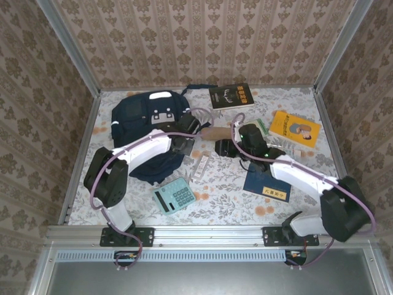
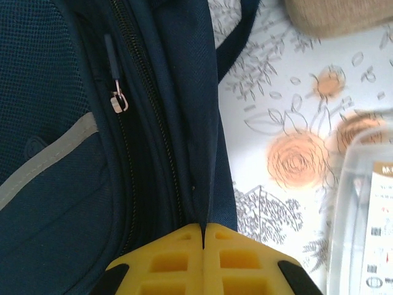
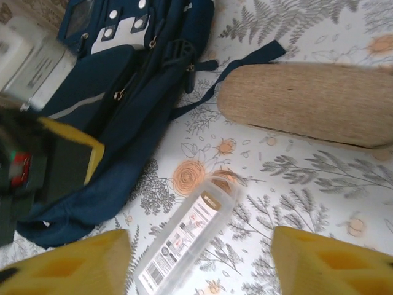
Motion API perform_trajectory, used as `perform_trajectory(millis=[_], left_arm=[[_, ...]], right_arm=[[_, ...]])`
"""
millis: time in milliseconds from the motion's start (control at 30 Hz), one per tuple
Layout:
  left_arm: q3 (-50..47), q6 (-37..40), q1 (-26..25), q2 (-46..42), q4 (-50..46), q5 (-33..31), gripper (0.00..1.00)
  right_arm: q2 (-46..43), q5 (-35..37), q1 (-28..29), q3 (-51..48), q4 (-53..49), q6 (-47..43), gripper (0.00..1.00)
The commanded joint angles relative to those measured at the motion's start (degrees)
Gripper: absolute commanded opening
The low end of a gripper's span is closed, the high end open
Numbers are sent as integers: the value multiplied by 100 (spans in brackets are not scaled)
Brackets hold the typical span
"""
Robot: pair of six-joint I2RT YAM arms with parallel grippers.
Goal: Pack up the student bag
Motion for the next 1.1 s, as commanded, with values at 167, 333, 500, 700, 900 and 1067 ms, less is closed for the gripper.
perform_trajectory(millis=[167,333,500,700,900,1067], left_arm=[[-389,72,-83,-479,348,59,0],[-528,127,-165,-522,362,-28,0],[-738,129,-217,-611,451,12,0],[-866,137,-263,-746,501,65,0],[-944,148,-279,-869,584,74,0],[-1057,164,-258,-913,613,-174,0]], right_arm=[[1946,-349,160,1642,96,301,58],[3201,-681,160,2798,80,673,57],[4250,-859,169,3776,53,1146,58],[4748,-834,193,4095,131,1488,60],[4744,-897,213,4016,254,1552,22],[4218,-478,204,3505,397,1444,0]])
